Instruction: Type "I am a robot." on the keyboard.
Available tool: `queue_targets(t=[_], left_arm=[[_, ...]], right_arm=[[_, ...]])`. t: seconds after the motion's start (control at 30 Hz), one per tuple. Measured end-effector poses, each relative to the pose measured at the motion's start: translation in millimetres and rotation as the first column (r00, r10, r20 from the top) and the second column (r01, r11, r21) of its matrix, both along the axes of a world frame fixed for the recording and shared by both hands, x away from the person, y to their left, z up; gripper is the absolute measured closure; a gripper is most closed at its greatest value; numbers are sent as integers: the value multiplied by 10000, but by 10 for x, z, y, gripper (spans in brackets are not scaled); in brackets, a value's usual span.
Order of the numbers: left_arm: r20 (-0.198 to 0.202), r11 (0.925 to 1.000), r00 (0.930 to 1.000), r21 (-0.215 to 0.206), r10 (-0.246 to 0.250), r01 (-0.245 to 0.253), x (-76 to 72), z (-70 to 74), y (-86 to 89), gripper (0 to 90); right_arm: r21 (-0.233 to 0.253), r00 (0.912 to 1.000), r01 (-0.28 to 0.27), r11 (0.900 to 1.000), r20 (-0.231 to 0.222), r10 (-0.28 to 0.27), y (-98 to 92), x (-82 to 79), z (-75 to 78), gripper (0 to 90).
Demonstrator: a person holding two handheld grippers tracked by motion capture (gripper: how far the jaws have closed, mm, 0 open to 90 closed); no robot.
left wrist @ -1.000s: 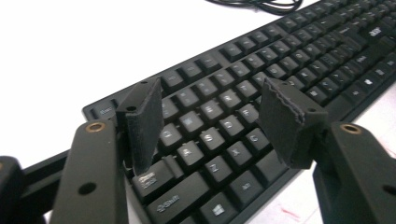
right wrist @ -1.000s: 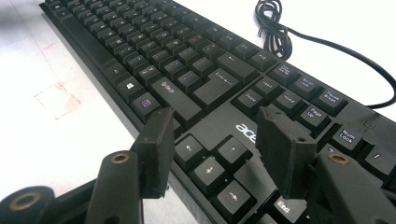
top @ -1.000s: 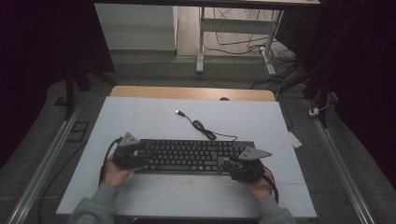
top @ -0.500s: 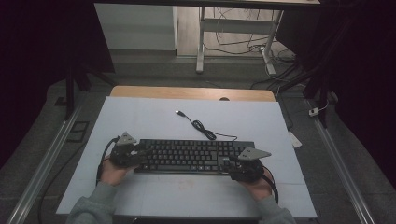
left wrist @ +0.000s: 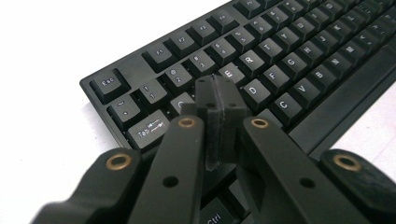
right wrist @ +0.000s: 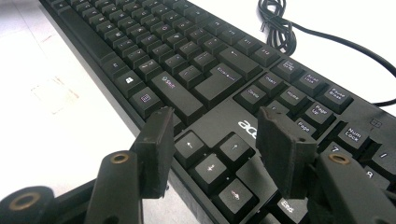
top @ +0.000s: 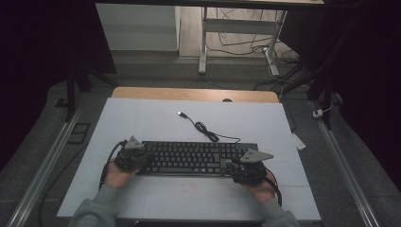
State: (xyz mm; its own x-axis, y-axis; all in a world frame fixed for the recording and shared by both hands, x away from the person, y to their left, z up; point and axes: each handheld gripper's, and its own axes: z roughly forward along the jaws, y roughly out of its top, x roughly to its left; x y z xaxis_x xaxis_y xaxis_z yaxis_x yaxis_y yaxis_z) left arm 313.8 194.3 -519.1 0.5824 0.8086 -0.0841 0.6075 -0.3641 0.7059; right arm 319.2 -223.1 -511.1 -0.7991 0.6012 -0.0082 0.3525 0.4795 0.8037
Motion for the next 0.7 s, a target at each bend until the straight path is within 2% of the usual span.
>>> queue_targets(t=[0.17, 0.5, 0.7], left_arm=[[-74, 9997, 9999, 221, -75, 77, 14, -29, -24, 890], [-159, 9995, 9998, 278, -122, 126, 15, -43, -35, 890], [-117, 9983, 9999, 577, -82, 89, 10, -61, -67, 891]], right_arm=[[-90, 10000, 11, 10000, 25, -11, 4, 0, -3, 469], [-134, 10000, 14, 9999, 16, -14, 6, 1, -7, 469], [-147, 10000, -2, 9999, -6, 2, 9, -1, -8, 468]])
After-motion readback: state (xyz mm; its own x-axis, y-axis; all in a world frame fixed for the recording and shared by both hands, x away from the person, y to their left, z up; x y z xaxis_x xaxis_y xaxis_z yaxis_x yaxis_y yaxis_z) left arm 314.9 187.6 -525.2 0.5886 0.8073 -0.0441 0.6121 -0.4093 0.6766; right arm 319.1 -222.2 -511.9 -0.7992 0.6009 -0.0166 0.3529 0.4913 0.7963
